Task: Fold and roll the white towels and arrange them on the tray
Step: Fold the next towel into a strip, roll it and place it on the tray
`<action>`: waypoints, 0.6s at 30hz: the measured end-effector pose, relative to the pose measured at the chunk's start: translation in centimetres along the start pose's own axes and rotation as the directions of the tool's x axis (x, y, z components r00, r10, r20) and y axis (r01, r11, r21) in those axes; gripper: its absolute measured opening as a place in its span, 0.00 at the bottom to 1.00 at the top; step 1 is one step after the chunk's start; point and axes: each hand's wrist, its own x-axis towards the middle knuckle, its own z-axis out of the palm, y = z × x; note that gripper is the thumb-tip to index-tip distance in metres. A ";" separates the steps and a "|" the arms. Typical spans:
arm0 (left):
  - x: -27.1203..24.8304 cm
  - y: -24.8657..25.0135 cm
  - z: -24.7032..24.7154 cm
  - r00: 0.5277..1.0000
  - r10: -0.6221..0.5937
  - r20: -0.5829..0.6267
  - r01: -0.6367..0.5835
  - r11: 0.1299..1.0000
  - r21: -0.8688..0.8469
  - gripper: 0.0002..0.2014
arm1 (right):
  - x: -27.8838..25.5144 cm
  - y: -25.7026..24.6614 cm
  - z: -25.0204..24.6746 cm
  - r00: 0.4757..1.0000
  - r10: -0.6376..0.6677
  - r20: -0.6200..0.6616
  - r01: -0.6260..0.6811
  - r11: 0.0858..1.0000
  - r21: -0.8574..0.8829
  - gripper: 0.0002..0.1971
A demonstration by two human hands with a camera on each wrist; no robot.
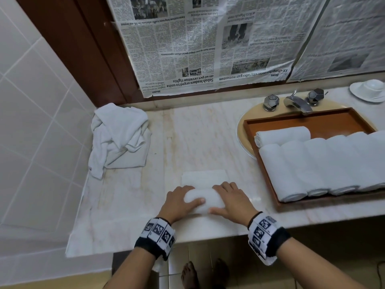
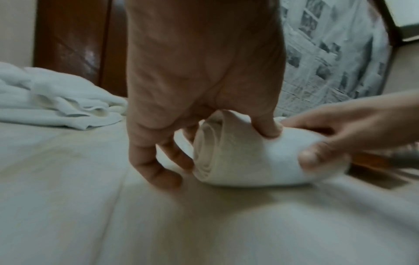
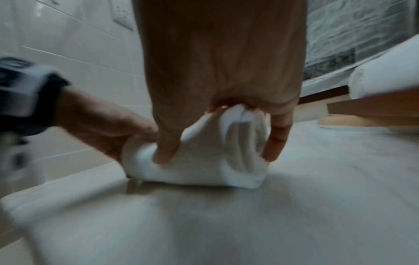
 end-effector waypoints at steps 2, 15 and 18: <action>-0.6 -0.4 0.8 0.994 0.068 -0.091 -0.059 0.993 0.098 0.33 | 1.1 0.7 -1.2 0.997 -0.006 0.080 -0.008 0.983 0.182 0.37; 1.3 0.0 -1.5 0.991 0.060 0.123 -0.056 0.998 -0.039 0.30 | -1.9 0.7 1.3 0.974 -0.108 -0.201 0.093 0.992 -0.083 0.41; 0.9 0.5 -0.9 0.995 0.025 0.099 -0.027 1.000 0.016 0.30 | -0.9 0.8 0.9 0.989 -0.072 -0.130 0.058 0.993 -0.105 0.41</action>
